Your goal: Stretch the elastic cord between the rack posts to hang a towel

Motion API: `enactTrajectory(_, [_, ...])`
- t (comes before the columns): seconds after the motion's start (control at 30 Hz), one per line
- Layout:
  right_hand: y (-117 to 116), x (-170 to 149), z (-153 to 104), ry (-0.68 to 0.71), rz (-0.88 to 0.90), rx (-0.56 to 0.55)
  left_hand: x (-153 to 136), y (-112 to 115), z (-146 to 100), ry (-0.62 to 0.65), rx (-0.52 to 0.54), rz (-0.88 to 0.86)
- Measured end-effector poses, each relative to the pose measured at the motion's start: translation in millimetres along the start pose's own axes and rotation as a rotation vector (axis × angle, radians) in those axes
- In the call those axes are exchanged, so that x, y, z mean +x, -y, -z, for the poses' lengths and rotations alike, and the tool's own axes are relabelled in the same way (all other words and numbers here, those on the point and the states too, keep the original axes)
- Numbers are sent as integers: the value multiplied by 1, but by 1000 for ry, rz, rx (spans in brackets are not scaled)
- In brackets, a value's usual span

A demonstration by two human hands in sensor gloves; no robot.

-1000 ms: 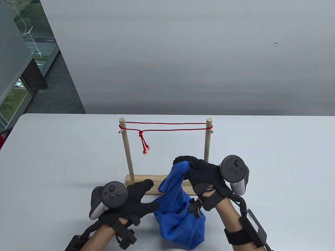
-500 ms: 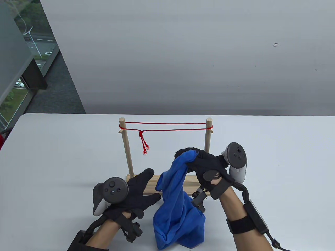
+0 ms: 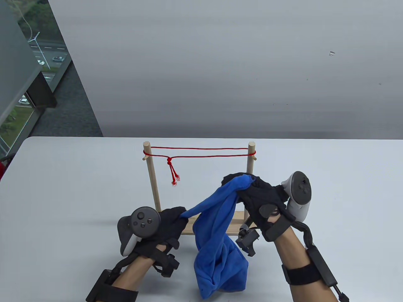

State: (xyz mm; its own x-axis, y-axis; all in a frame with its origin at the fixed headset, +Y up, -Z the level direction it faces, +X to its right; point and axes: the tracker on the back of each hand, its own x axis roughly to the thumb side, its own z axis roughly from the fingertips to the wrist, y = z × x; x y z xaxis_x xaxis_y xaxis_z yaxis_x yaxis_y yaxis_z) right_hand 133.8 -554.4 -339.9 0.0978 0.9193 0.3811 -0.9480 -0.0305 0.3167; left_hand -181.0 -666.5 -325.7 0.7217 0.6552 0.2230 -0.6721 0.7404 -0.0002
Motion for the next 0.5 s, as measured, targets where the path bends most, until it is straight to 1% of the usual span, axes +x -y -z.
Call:
enactTrajectory(0.07, [7,6,-3,15,-92,-22,-2,-12,-3,3,30,5])
enactTrajectory(0.17, [15,15,-7,26,-213,-66,-5,-36,-7,-1,101,18])
enactTrajectory(0.27, [22,20,-10,3,-328,-106,-5,-58,-10,-5,161,21])
enactTrajectory(0.33, [25,24,-12,2,-454,-129,-3,-73,-13,3,203,38])
enactTrajectory(0.4, [27,28,-13,-10,-523,-136,-1,-85,-16,6,242,52])
enactTrajectory(0.5, [30,31,-13,-15,-552,-137,3,-102,-22,20,301,60])
